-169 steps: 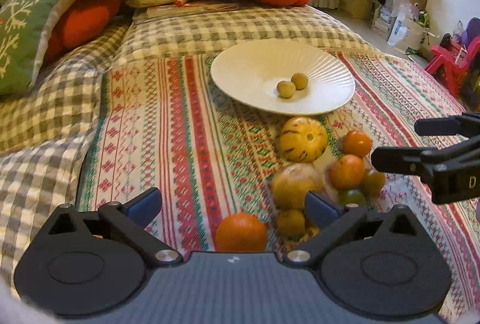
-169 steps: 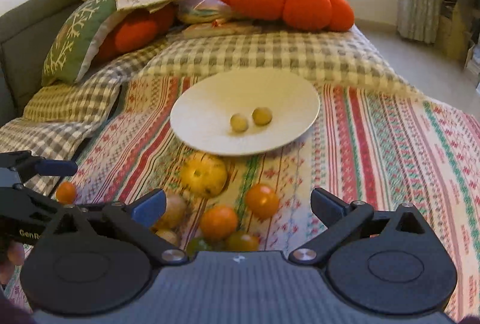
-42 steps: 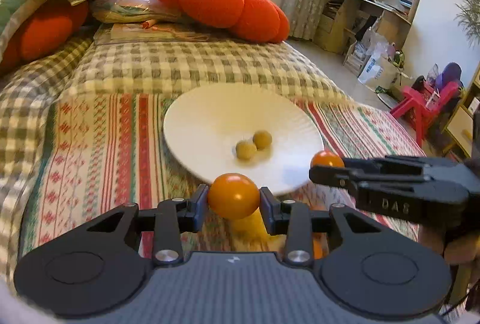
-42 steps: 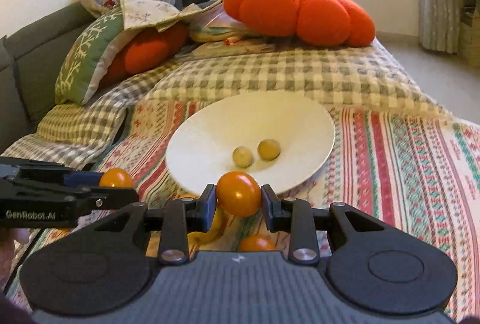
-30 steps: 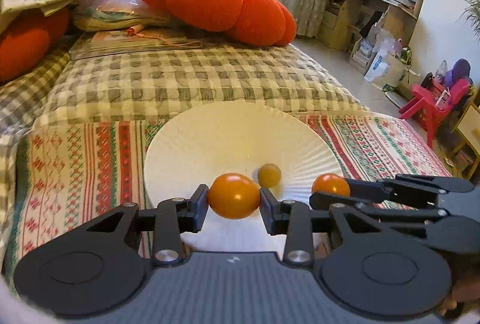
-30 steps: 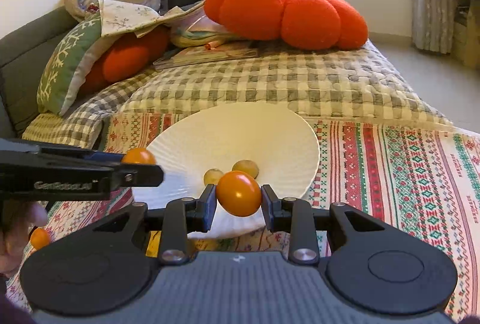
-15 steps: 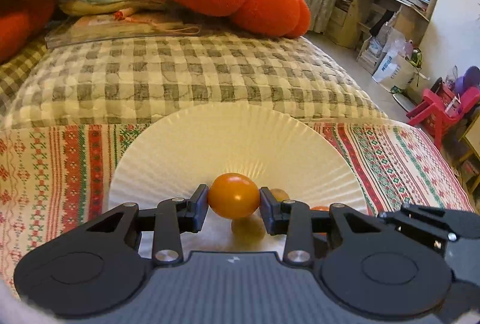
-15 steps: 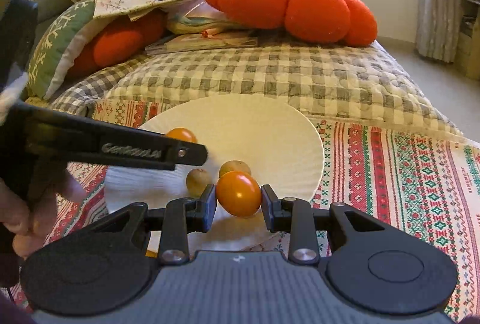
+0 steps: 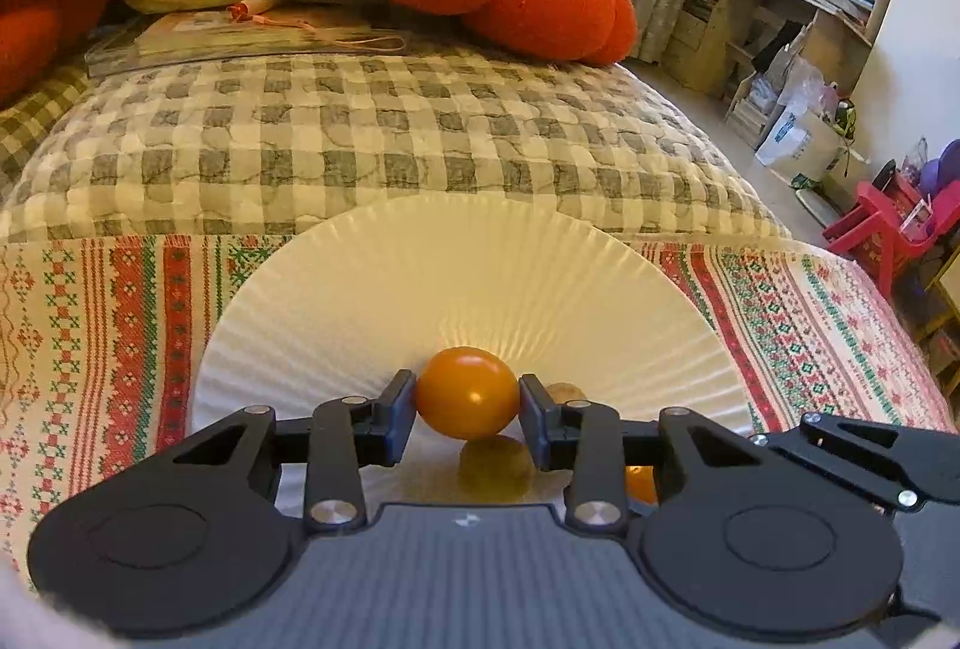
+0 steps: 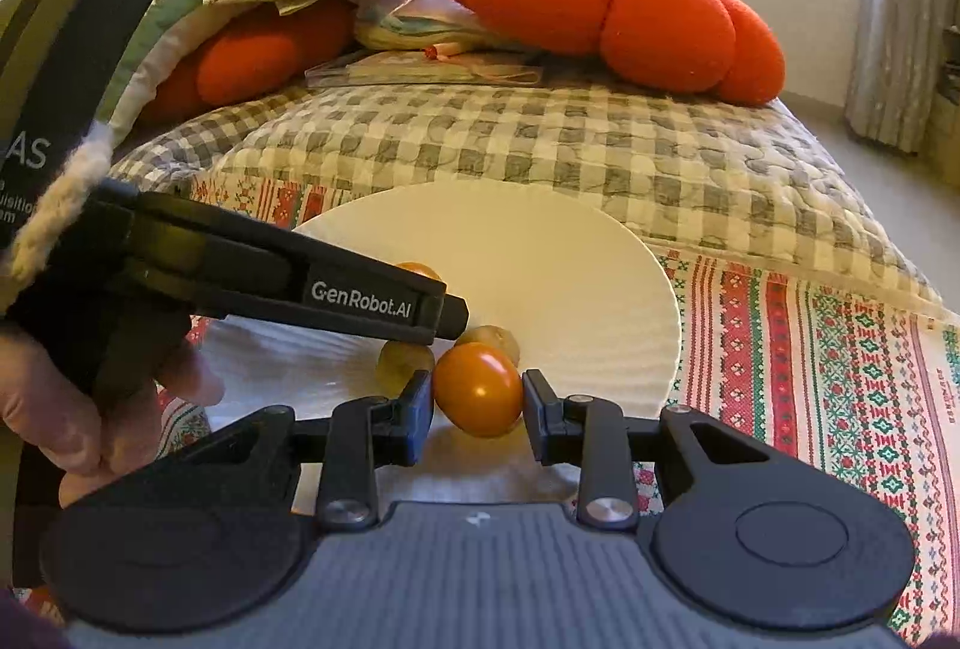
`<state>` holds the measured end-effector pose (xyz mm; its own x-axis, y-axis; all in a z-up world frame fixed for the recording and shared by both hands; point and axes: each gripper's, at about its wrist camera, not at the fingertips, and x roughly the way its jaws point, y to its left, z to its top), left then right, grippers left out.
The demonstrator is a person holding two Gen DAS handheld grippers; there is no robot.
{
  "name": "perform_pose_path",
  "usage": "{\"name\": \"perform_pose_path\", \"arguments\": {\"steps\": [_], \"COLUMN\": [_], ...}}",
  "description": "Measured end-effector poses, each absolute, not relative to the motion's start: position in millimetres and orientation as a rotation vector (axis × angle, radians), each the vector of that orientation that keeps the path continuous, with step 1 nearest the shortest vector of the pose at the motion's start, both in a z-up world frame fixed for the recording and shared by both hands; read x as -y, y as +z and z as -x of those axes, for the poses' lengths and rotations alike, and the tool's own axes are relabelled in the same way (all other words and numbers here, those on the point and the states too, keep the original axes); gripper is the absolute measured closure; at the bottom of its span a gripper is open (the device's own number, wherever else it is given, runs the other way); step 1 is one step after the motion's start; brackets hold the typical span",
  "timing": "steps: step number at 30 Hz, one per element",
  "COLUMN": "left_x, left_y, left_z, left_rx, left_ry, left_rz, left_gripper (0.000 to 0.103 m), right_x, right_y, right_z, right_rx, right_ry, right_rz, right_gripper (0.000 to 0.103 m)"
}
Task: Organize fruits
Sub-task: 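Carry both held orange tomatoes to the white plate and lower them, then open both tools to release the orange tomatoes on the plate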
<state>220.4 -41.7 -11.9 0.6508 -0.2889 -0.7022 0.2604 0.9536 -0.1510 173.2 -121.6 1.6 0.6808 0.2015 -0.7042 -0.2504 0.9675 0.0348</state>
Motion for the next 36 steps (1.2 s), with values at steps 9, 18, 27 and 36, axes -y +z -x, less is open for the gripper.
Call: {"name": "perform_pose_path", "arguments": {"steps": [9,18,27,36], "left_x": [39,31,18,6], "left_y": [-3,17,37,39], "left_z": [-216,-195,-160,-124], "left_rx": [-0.785,-0.762,-0.735,-0.738], "left_ry": [-0.288,-0.295,-0.286,-0.248], "left_rz": [0.019,-0.002,-0.028,-0.075], "left_gripper": [0.057,0.032,0.02,0.013], "right_x": [120,123,121,115], "right_y": [6,23,41,47], "right_z": [-172,-150,-126,-101], "right_rx": [-0.785,-0.77,-0.768,-0.78], "right_ry": [0.237,0.214,0.172,0.186], "right_rz": [0.09,0.072,0.058,0.053], "right_gripper": [0.05,0.019,0.006,0.001]}}
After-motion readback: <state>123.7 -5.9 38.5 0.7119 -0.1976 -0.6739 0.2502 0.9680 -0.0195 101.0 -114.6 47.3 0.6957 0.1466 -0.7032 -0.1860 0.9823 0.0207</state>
